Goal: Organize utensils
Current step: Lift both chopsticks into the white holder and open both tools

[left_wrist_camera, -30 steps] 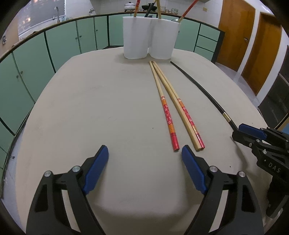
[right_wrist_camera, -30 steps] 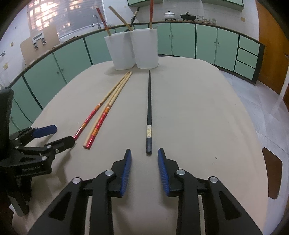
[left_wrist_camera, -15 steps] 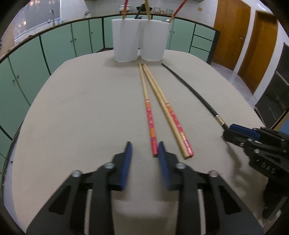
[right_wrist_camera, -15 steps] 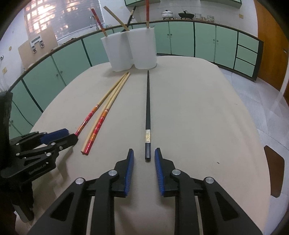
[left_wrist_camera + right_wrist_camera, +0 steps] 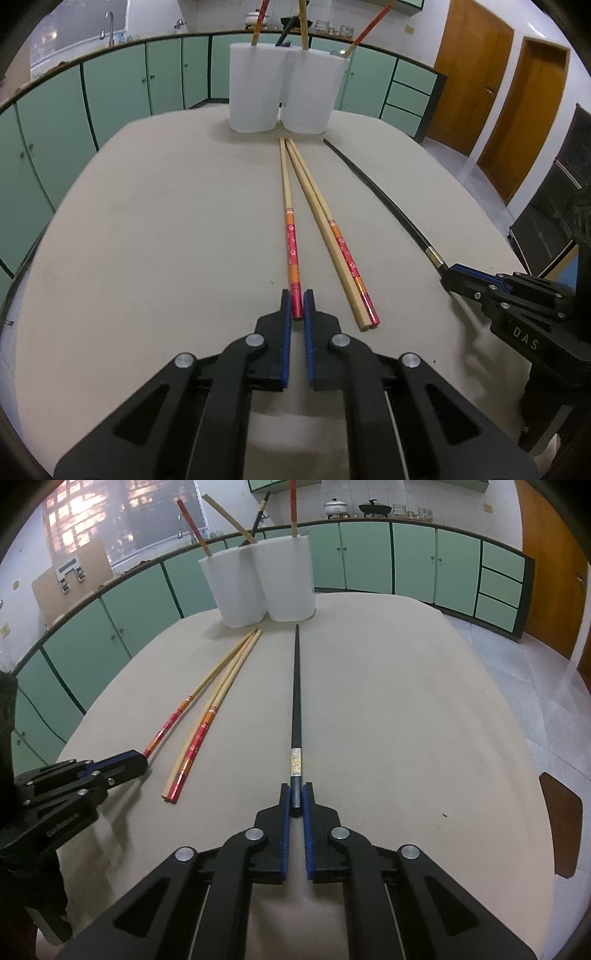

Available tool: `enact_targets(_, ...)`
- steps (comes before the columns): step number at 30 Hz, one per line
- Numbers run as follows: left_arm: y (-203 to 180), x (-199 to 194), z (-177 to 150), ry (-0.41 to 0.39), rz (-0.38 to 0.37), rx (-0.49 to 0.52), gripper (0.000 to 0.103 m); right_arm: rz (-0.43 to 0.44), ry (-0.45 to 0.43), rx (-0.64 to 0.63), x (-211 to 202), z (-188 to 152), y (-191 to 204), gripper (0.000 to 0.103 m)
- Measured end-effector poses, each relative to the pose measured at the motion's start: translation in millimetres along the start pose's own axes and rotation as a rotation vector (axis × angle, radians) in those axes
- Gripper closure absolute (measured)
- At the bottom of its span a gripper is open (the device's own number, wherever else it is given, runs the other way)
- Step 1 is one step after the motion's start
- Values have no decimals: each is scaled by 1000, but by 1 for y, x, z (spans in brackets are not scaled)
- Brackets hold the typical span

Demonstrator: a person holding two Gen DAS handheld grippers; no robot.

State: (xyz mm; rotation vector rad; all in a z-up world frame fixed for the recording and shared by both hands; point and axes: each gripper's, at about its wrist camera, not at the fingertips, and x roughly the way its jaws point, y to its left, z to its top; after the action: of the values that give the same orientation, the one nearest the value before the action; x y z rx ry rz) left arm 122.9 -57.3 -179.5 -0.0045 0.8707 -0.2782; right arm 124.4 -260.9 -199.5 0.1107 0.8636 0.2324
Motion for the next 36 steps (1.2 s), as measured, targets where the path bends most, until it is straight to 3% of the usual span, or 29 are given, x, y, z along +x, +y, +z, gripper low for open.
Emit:
enact_targets(9, 2, -50, 20, -100, 15, 40, 97, -8, -79, -20, -30, 13, 2, 97)
enact_targets(22, 3, -126, 86, -307, 0, 91, 98, 1, -229, -93, -100, 75, 8, 97)
enact_targets(27, 3, -131, 110, -337, -8, 120, 98, 24, -258, -132, -117, 104, 14, 97)
enact_targets(36, 9, -133, 148, -350, -29, 142, 98, 60, -227, -223, -123, 158, 24, 97)
